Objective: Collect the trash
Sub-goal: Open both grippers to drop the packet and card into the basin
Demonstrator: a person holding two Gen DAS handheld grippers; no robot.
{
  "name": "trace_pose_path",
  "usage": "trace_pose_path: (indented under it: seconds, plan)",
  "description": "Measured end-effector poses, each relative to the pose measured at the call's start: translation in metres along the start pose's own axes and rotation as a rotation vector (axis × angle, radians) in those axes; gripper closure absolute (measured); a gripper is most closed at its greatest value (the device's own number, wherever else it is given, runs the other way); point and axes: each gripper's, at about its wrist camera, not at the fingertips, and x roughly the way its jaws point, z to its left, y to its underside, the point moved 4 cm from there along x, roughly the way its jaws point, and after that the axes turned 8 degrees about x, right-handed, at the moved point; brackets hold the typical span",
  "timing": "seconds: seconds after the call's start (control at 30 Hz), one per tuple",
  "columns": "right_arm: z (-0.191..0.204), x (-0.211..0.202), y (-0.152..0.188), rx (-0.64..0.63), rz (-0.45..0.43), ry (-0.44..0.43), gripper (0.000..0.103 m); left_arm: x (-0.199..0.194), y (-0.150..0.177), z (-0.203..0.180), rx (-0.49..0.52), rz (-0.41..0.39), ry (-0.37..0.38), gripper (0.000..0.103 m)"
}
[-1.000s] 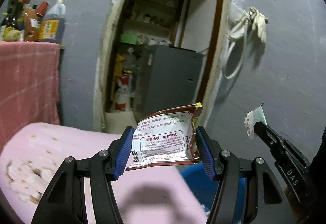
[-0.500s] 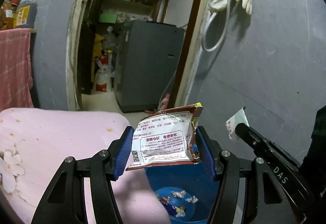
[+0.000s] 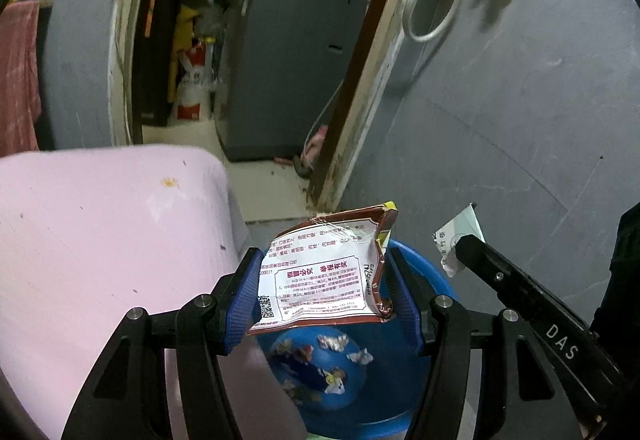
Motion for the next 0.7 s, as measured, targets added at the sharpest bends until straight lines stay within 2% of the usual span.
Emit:
trace_pose_path:
  seconds: [0.17, 0.33, 0.63, 0.7]
  plan:
    - [-0.014, 0.017, 0.007, 0.060, 0.070, 0.016, 0.098, 0.011, 0.004, 0.003, -0.013, 0.046, -0.010, 0.046]
    - [-0.022, 0.018, 0.006, 0.101, 0.076, 0.017, 0.094, 0.014, 0.009, 0.006, -0.036, 0.070, -0.010, 0.045]
    - [-0.025, 0.012, 0.002, 0.109, 0.048, 0.027, 0.077, 0.016, 0.009, 0.003, -0.037, 0.090, -0.008, 0.044]
    - [-0.026, 0.011, 0.001, 0.112, 0.040, 0.031, 0.070, 0.015, 0.008, 0.003, -0.036, 0.081, -0.018, 0.044]
